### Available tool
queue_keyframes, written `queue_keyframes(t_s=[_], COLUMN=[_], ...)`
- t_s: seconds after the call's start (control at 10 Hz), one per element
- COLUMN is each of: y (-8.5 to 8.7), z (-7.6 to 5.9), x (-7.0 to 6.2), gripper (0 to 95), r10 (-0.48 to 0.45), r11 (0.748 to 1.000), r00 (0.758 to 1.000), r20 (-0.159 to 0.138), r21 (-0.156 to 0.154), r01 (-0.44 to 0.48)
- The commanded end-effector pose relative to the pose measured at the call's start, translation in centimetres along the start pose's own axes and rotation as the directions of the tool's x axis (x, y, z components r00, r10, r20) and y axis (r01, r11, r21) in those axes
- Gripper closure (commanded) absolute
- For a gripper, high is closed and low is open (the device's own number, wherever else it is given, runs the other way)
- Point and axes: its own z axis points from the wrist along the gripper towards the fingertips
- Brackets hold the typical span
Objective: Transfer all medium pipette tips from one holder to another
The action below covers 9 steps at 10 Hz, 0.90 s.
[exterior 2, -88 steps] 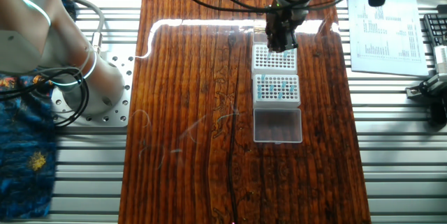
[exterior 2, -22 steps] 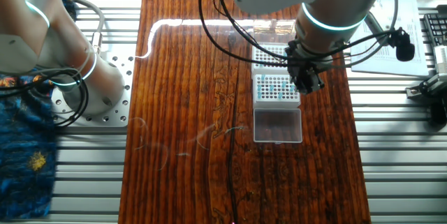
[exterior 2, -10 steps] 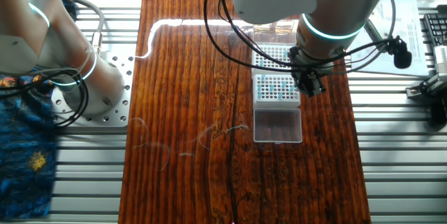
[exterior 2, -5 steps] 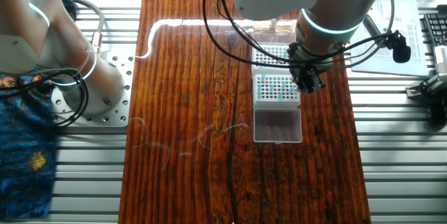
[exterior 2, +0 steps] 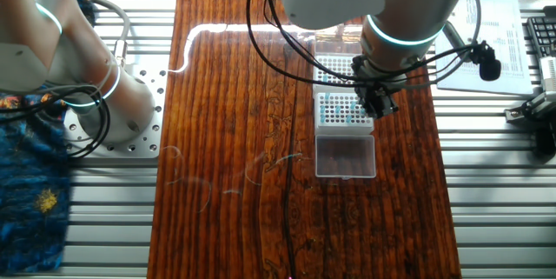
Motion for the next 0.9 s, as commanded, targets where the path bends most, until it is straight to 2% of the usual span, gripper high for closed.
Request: queue_keyframes(t_s=[0.1,0.2,0.6,0.9], y=[-0.05,-0.06,-0.1,-0.14], z=[0.1,0.14,0.33,-0.29], x=[-0.05,-0.05,-0.02,-0.08], gripper=[76.0,95.0,95.0,95.0], r10=[0.002,0.001,0.002,0.007], r11=[1.0,1.0,1.0,1.0], r00=[1.0,1.0,1.0,1.0], r20=[-0.001,-0.001,-0.001,-0.002], r21=[0.004,0.004,0.012,0.008], r01=[-0.002,-0.001,-0.002,-0.007])
